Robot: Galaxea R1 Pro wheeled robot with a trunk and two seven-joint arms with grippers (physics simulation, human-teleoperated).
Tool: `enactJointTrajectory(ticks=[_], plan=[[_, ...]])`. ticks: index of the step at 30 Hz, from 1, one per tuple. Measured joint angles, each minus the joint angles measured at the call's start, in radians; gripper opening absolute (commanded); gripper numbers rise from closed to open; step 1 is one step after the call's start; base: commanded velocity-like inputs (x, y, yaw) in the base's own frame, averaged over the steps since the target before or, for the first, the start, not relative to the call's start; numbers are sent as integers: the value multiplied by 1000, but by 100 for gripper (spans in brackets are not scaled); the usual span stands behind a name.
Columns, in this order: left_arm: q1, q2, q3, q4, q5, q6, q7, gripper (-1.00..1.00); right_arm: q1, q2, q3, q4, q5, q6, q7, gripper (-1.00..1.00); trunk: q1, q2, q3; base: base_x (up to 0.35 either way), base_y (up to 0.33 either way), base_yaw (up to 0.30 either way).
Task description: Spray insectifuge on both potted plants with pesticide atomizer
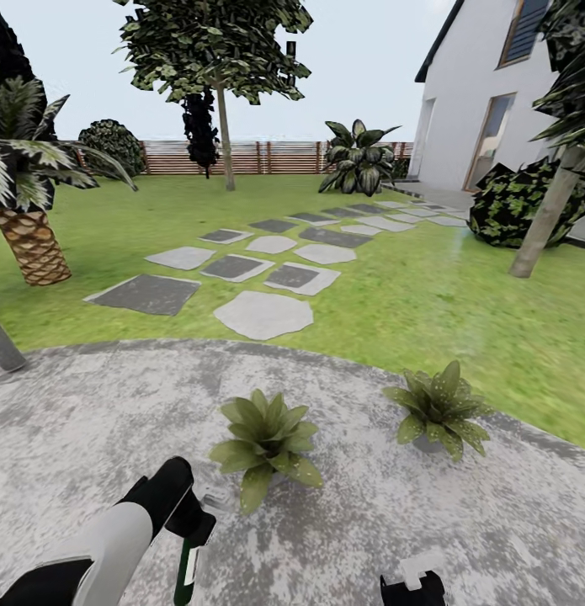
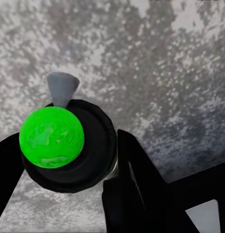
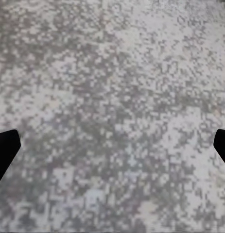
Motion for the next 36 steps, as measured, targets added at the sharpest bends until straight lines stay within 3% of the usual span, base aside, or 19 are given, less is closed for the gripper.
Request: enactJointTrajectory(ticks=[4, 7, 9, 16, 25, 36], plan=[[0, -9, 0, 1, 3, 2, 0, -100, 0, 0, 0, 0, 0, 0, 0, 100, 0, 0, 0, 42, 54, 0], [0, -47, 3, 4, 9, 5, -1, -100, 0, 0, 0, 0, 0, -1, -1, 100, 0, 0, 0, 4, 5, 0], [0, -57, 0, 4, -1, 3, 0, -100, 0, 0, 0, 0, 0, -1, -1, 100, 0, 0, 0, 0, 1, 0], [0, -52, 1, 2, -1, -1, 1, -100, 0, 0, 0, 0, 0, -1, -1, 100, 0, 0, 0, -3, 0, -172], [0, -52, 1, 0, 0, 1, 2, -100, 0, 0, 0, 0, 0, -1, -1, 100, 1, 0, 0, -219, 104, -249], [0, -47, -2, -1, -5, 6, 1, -100, 0, 0, 0, 0, 0, -1, -1, 100, 0, 0, 0, -5, 4, -11]])
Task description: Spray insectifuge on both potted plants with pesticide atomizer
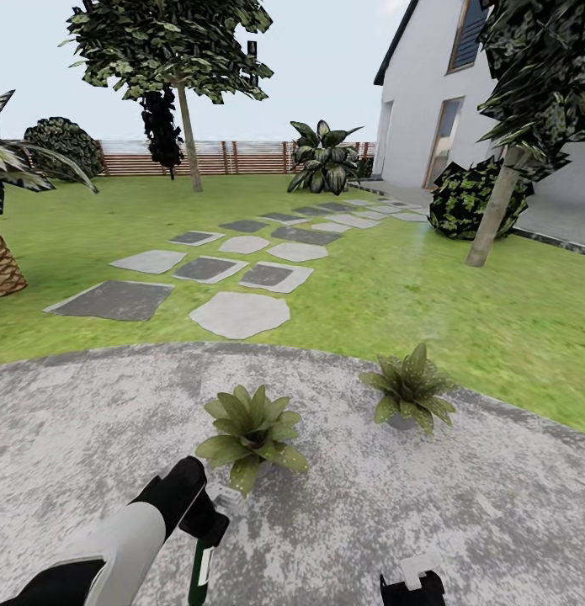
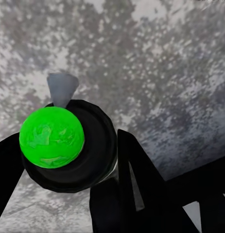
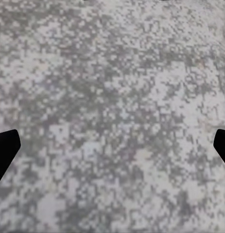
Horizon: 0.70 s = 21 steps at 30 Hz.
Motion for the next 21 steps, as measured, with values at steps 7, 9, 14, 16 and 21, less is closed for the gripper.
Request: enactJointTrajectory(ticks=[7, 9, 14, 16, 21], plan=[[-13, 0, 5, -1, 3, 8, -1, -100, 0, 0, 0, -1, 0, 0, 0, 100, 0, 0, 0, 0, 0, 0], [-13, 0, 6, -1, 3, 12, -1, -100, 0, 0, 0, -1, 0, -1, 0, 100, 0, 0, 0, 0, 41, 0], [-11, 1, 7, -1, 2, 16, 0, -100, 0, 0, 0, 0, 0, 0, 1, 100, 0, 0, 0, 0, 229, 0], [-9, 1, 7, -1, 2, 15, 0, -100, 0, 0, 0, 0, 0, -1, 0, 100, 0, 0, 0, 0, 44, 0], [-8, 0, 7, -1, -1, 15, 0, -100, 0, 0, 0, 1, 1, -1, 0, 100, 0, 0, 0, 0, 5, 0]])
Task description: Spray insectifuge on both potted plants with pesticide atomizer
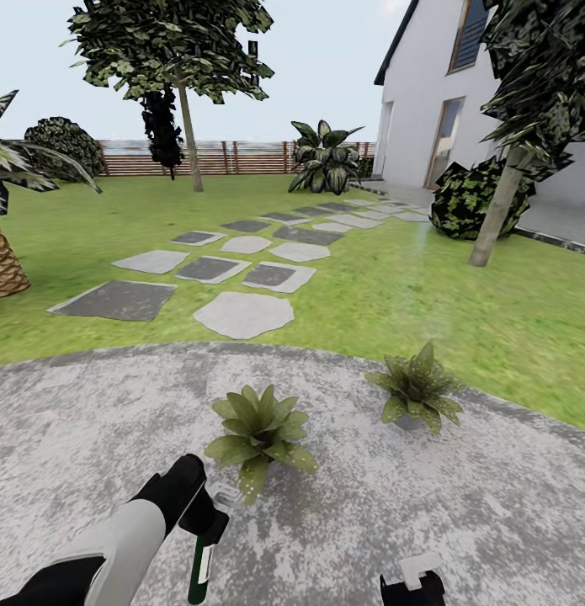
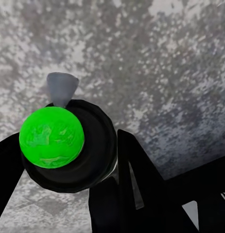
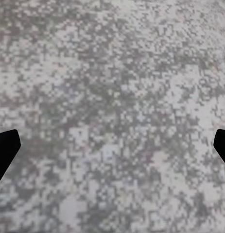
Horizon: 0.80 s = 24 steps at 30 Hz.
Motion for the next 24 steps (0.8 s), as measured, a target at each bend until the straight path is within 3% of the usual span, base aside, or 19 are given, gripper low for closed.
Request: enactJointTrajectory(ticks=[10, 14, 16, 22, 24], plan=[[-5, 5, -1, -4, 0, 0, 0, -100, 0, 0, 0, 0, 0, 0, 0, 100, 0, 0, 0, 0, 0, 0], [-5, 12, -1, -107, 6, 81, -1, -100, 0, 0, 0, 0, 0, 0, 0, 100, 0, 0, 0, 0, 0, -30], [1, 12, -5, -155, 7, 113, -2, -100, 0, 0, 0, 0, -1, 0, -1, 100, 0, 0, 0, 0, 0, -225], [6, 14, -7, -164, 9, 120, -5, -100, 0, 0, 0, 0, -1, 0, -1, 100, 0, 0, 0, 0, 0, -273], [5, 15, -8, -164, 13, 120, -32, -100, 0, 0, 0, 0, -1, 0, -1, 100, 0, 0, 0, 0, 0, -282]])
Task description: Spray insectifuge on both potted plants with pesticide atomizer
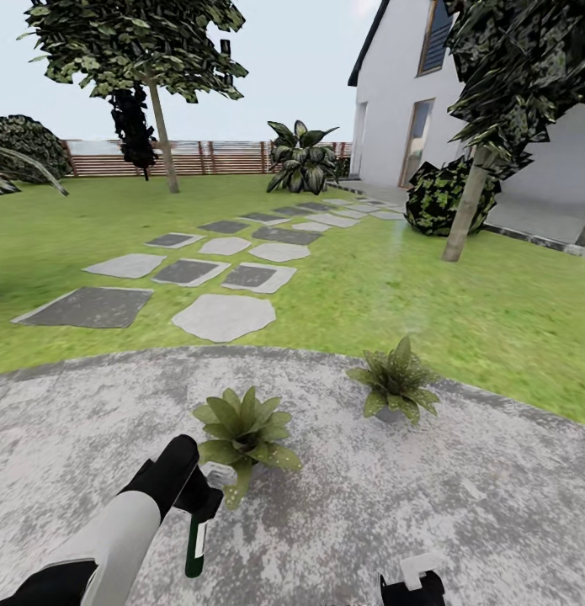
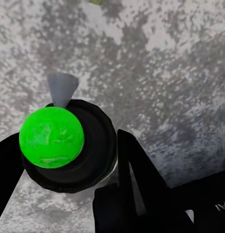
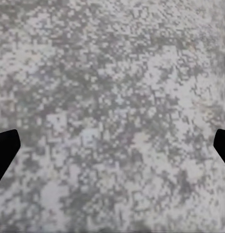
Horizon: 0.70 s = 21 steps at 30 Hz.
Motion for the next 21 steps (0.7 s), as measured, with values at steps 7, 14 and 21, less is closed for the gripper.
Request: enactJointTrajectory(ticks=[7, 14, 21], plan=[[-2, 13, -3, -9, -46, -6, -129, -100, 0, 0, 0, -1, 0, 0, 1, 100, 0, 0, 0, 0, 0, -62], [-1, 13, -3, -9, -47, -5, -130, -100, 0, 0, 0, 0, 0, 0, 1, 100, 0, 0, 0, -9, 0, 0], [-1, 13, -3, -10, -48, -5, -130, -100, 0, 0, 0, -1, 0, 1, 1, 100, 0, 0, 0, -173, 191, 0]])
